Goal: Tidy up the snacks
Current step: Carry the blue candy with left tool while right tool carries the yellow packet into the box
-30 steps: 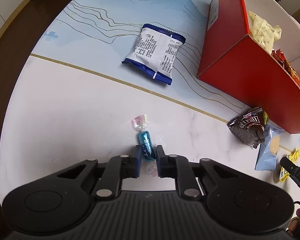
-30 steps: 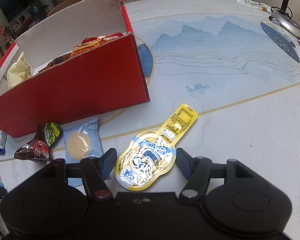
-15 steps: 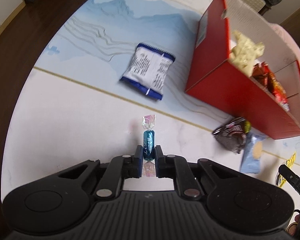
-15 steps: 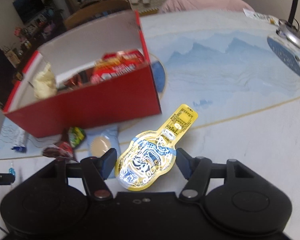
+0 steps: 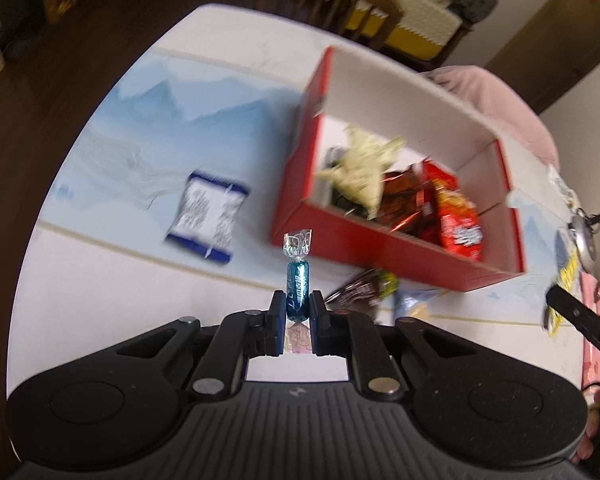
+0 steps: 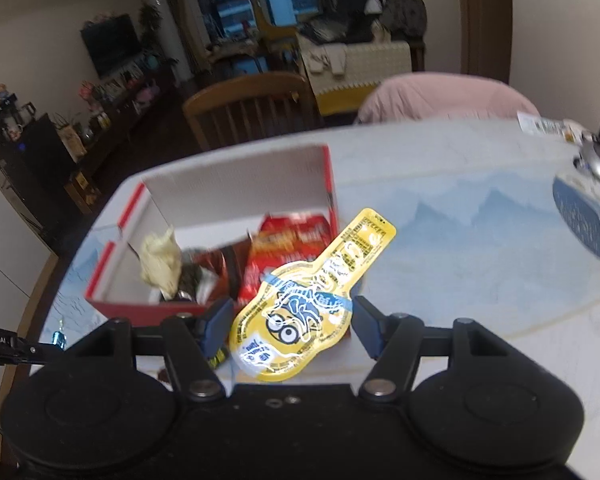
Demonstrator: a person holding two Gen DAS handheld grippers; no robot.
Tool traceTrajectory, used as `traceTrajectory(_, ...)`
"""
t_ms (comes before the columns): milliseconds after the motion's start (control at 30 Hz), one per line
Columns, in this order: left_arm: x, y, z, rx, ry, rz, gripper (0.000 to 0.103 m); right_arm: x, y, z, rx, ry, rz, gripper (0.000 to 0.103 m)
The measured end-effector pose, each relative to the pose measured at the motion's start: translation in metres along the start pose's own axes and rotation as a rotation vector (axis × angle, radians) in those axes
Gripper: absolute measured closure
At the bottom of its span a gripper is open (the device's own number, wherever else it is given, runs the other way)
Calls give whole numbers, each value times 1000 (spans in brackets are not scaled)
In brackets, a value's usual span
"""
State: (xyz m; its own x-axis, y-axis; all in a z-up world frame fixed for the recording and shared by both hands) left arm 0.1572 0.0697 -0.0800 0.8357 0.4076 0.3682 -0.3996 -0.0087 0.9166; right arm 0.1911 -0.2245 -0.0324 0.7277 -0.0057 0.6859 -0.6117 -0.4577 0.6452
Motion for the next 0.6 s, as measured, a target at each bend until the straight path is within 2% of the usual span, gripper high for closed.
traceTrajectory(200, 17, 21, 25, -28, -46, 55, 91, 20, 0, -8, 21, 41, 25, 39)
traceTrajectory(400, 40, 29, 50, -20, -96, 107, 91, 37, -14, -17, 30, 92, 24, 39)
traceTrajectory(600, 62, 19, 67, -6, -112, 101, 91, 55, -31, -20, 47, 135, 4, 39)
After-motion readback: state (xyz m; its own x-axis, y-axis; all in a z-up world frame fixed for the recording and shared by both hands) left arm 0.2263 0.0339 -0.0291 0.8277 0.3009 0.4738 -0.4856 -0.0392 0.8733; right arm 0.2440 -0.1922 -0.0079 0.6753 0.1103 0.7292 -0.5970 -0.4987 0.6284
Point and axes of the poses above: each gripper's, at about its wrist camera, not at the fingertips, and y roughly against the way its jaws point, z to its right, x to its top, the point moved 3 cm from there along -y, roughly the way its jaws point, and after that the axes turned 10 degrees about x, right-handed, at the moved point
